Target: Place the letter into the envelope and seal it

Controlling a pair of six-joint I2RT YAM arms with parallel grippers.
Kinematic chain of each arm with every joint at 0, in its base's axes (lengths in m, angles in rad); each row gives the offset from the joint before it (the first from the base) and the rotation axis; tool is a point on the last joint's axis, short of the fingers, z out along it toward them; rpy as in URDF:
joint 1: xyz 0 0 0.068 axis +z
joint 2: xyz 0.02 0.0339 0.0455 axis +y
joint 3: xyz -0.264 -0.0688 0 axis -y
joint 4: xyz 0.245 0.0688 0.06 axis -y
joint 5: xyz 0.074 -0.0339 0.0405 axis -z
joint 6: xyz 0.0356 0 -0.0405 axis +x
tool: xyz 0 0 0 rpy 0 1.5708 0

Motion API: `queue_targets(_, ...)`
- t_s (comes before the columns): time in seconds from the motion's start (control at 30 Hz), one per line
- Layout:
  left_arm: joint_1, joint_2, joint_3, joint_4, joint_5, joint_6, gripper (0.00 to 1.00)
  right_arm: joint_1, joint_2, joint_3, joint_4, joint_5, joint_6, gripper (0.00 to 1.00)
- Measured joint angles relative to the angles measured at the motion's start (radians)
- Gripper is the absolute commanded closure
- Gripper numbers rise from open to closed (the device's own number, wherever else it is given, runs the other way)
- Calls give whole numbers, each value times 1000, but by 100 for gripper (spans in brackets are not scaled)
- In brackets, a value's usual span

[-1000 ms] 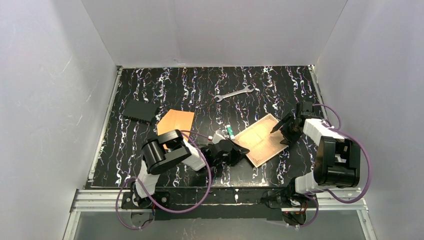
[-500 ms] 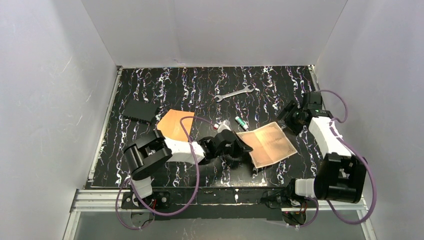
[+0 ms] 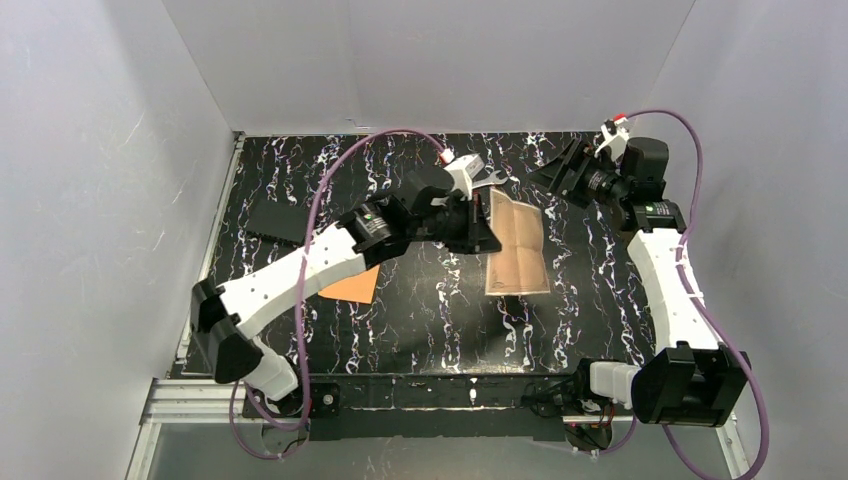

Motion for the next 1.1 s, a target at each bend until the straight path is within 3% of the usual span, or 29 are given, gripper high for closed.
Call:
queue_targets(0.2,83,-110,-10,-219,-66,133,100,1,69,25,39,216,68,23)
queue_targets(0.33,138,-165,-21,-300,-132,183,100,1,333,105,39,369,89,29)
queue_targets(0.5,159,-219,-18,-374,-169,230,100,0,690,299,2,480,63,28)
queue_targets(0.67,189,-237,-18,-420,-187,253,100,-18,901,526,0,522,24,28)
queue_targets(0.8,215,-237,-18,-436,-194,264,100,-40,984,626,7,533,16,30)
queue_targets(1.1,228,-237,7,-437,-229,290,100,-40,1016,633,-51,572,-24,34)
